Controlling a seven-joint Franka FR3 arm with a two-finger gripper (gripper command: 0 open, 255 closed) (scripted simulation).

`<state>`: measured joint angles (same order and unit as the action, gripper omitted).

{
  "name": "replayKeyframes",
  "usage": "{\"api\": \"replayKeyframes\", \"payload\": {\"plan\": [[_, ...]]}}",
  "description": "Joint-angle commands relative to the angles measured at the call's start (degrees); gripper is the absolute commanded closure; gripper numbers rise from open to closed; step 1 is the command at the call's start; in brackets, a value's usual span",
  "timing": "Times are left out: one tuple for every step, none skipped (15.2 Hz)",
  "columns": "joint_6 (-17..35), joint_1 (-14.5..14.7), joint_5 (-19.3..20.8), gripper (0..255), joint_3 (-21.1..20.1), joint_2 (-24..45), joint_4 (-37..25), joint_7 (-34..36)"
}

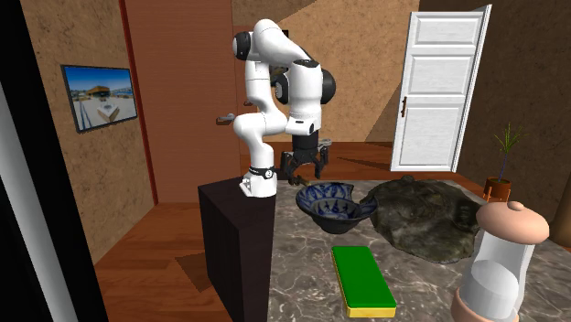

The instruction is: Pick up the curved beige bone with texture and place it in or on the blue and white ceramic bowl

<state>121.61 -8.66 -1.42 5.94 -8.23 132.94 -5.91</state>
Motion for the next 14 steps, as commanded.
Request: {"api": "replayKeyframes", "payload": {"plan": [[1.66, 0.04, -0.31, 0, 0.04, 0.53, 1.09, -0.2], [2.46, 0.05, -0.37, 0, 0.04, 0.89, 1.54, -0.24], [2.93, 0.06, -0.41, 0, 0.04, 1.1, 1.79, -0.27], [2.93, 0.06, -0.41, 0, 0.04, 1.1, 1.8, -0.27], [2.93, 0.06, -0.41, 0, 0.04, 1.1, 1.79, -0.27], [2.93, 0.06, -0.41, 0, 0.04, 1.1, 1.79, -0.27], [2.93, 0.06, -0.41, 0, 0.04, 1.1, 1.79, -0.27], [2.93, 0.06, -0.41, 0, 0.04, 1.1, 1.79, -0.27], [2.93, 0.06, -0.41, 0, 0.04, 1.1, 1.79, -0.27], [2.92, 0.06, -0.41, 0, 0.04, 1.1, 1.79, -0.27], [2.92, 0.06, -0.41, 255, 0.04, 1.1, 1.79, -0.27], [2.92, 0.06, -0.41, 255, 0.04, 1.1, 1.79, -0.27], [2.92, 0.06, -0.41, 255, 0.04, 1.1, 1.79, -0.27], [2.92, 0.06, -0.41, 255, 0.04, 1.1, 1.79, -0.27]]}}
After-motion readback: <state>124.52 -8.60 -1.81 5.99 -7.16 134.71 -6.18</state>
